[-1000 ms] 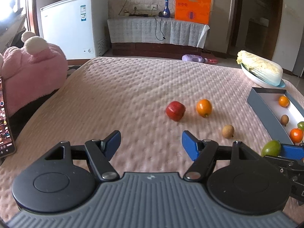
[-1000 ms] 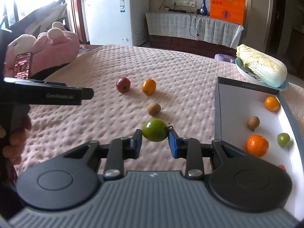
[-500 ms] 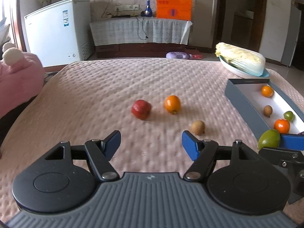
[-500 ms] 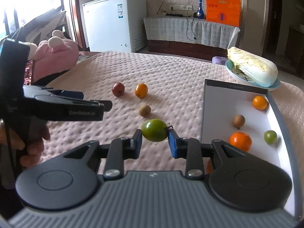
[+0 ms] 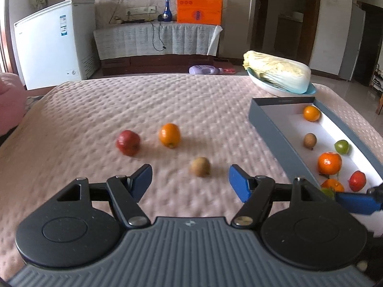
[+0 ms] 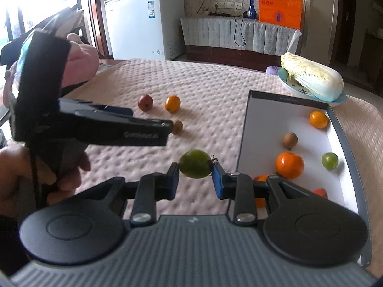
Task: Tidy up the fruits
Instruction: 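Move the left gripper to the brown round fruit and grasp it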
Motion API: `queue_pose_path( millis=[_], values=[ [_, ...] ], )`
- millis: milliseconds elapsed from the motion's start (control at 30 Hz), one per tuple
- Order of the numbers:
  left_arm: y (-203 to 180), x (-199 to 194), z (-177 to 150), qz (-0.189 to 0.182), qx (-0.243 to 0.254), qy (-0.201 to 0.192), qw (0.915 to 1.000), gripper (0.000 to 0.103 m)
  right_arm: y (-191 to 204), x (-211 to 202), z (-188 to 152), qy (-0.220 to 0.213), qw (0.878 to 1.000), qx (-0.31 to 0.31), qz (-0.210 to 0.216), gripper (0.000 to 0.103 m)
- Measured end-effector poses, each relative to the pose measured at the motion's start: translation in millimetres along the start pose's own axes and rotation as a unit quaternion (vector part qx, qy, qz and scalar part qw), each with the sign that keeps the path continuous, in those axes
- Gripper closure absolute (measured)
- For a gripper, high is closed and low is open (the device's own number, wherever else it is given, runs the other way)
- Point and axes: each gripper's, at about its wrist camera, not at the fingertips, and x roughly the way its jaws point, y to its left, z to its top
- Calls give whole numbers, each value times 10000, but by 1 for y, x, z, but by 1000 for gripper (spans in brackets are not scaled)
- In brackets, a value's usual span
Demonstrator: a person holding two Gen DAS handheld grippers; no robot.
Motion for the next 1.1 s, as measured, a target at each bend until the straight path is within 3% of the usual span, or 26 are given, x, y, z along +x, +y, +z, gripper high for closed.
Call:
queue_pose_path(
  millis=[633,767,1000,1100],
  values=[
    [-16,42,3,164,-98,254,9995,29,-6,-16,-2,-100,9998,60,170,70],
    [-18,47,2,139,-107,303,9994,40,-5,-16,-2,-97,9998,50,193,70],
    [-20,53,0,180,-123,340,9992,42,-5,-16,-2,-102,9997,61,198,70],
    [-20,53,0,195,-128,321,9992,49,-5,-15,-3,-77,9997,67,202,70]
  ],
)
